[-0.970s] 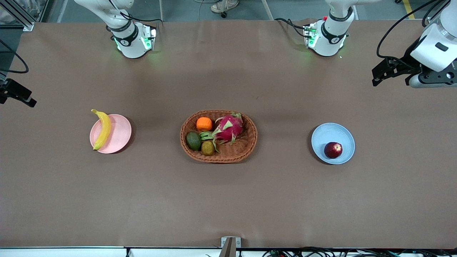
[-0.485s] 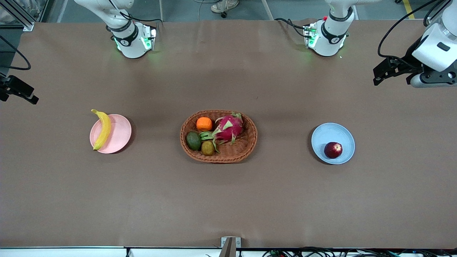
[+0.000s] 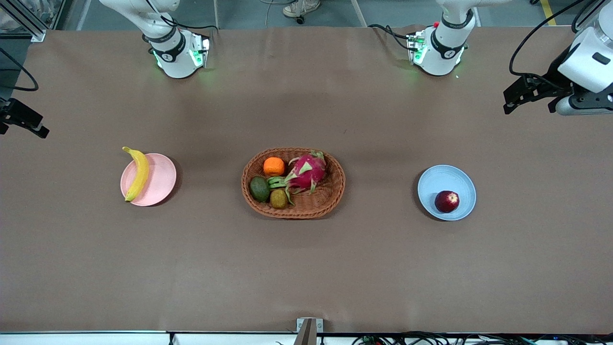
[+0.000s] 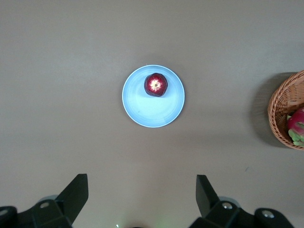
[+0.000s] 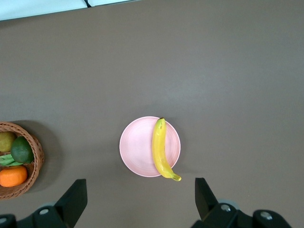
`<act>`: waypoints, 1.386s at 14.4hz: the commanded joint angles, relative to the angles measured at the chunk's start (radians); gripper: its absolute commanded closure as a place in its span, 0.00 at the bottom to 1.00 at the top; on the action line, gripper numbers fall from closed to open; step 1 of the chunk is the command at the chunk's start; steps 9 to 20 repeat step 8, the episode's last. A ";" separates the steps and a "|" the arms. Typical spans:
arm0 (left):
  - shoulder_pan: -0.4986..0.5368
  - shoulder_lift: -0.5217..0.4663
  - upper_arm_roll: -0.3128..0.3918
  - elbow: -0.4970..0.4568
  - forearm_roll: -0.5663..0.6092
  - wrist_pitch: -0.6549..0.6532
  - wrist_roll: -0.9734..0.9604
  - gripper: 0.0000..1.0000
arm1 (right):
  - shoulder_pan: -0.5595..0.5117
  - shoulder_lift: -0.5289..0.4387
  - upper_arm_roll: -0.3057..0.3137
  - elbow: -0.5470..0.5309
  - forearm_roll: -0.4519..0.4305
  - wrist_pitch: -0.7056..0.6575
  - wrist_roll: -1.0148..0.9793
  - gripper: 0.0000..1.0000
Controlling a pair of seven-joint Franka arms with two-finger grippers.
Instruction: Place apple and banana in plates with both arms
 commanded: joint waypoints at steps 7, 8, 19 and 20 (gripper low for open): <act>0.000 0.010 0.001 0.025 0.007 -0.019 0.009 0.00 | -0.004 -0.012 0.009 0.003 -0.021 -0.001 -0.005 0.00; 0.001 0.010 0.001 0.025 0.007 -0.019 0.009 0.00 | -0.001 -0.012 0.009 0.003 -0.021 -0.004 -0.005 0.00; 0.001 0.010 0.001 0.025 0.007 -0.019 0.009 0.00 | -0.001 -0.012 0.009 0.003 -0.021 -0.004 -0.005 0.00; 0.001 0.010 0.001 0.025 0.007 -0.019 0.009 0.00 | -0.001 -0.012 0.009 0.003 -0.021 -0.004 -0.005 0.00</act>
